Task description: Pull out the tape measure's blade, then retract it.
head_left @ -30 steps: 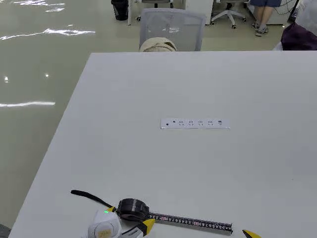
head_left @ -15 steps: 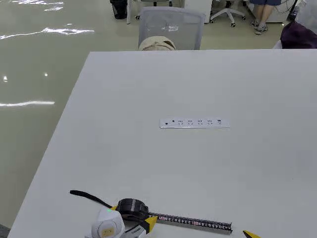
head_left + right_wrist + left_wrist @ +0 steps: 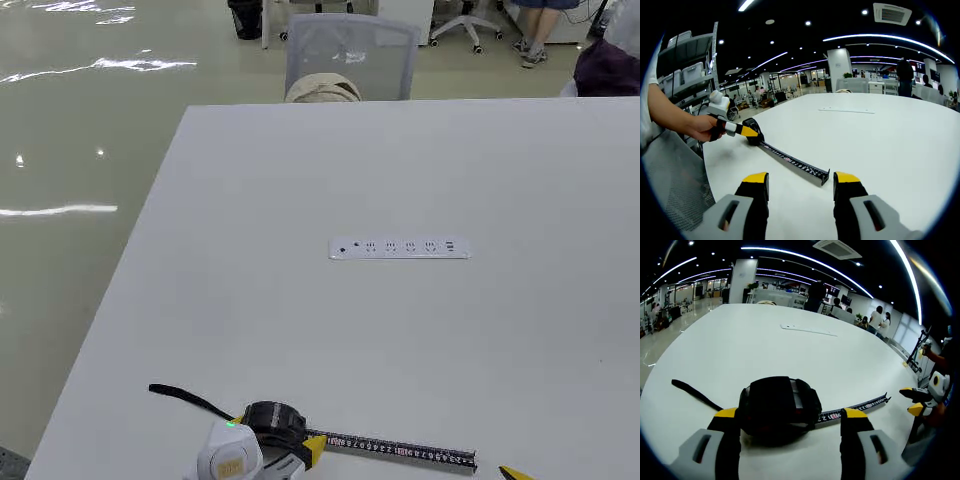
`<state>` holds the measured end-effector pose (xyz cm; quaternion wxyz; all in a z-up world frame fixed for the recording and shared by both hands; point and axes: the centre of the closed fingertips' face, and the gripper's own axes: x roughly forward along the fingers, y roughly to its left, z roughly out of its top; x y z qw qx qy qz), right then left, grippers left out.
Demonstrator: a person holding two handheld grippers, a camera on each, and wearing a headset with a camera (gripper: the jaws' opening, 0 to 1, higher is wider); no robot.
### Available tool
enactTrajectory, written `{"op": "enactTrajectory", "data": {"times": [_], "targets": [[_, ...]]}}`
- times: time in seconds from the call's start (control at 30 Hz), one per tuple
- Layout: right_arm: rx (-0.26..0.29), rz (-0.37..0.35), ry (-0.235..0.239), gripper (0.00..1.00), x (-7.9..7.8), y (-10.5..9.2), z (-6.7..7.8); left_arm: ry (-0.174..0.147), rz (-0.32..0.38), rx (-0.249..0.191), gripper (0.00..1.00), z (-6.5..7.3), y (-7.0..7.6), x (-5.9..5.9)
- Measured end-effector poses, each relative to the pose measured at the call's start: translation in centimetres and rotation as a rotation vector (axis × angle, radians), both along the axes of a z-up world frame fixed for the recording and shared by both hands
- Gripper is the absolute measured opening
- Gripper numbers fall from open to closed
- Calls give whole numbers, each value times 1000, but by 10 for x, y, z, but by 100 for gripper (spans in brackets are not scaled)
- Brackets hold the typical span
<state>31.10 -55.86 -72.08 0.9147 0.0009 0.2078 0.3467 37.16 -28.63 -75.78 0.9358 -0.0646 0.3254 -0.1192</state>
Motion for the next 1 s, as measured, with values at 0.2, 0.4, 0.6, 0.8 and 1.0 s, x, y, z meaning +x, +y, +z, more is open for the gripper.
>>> {"op": "enactTrajectory", "data": {"times": [0.2, 0.4, 0.6, 0.8, 1.0], "targets": [[2, 3, 3, 51, -1, 0, -2, 18, 31, 16, 80, -2, 1, 2], [4, 4, 6, 50, -2, 0, -2, 28, 79, 23, 82, -4, 2, 4], [11, 3, 6, 50, -2, -1, -3, 32, 110, 26, 81, -3, 4, 5], [16, 1, 9, 49, -2, -1, -3, 37, 151, 42, 81, -4, 5, 5], [12, 0, 8, 49, -3, -3, -4, 42, 180, 43, 76, -4, 10, 5]]}}
